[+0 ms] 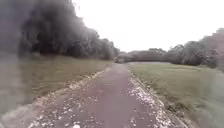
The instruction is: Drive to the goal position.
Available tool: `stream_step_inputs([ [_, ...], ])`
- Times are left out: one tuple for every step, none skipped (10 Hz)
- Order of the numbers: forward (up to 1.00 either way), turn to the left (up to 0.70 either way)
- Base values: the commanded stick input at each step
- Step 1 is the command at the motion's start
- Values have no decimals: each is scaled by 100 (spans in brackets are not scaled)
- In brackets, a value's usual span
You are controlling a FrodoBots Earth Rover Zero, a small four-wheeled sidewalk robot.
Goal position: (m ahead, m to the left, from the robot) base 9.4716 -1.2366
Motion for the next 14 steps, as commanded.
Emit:
stream_step_inputs([
  [85,1],
  [85,1],
  [85,1],
  [85,1],
  [85,1],
  [85,1],
  [85,1],
  [85,0],
  [85,-5],
  [85,-11],
  [85,-20],
  [85,-4],
  [85,1],
  [85,1],
])
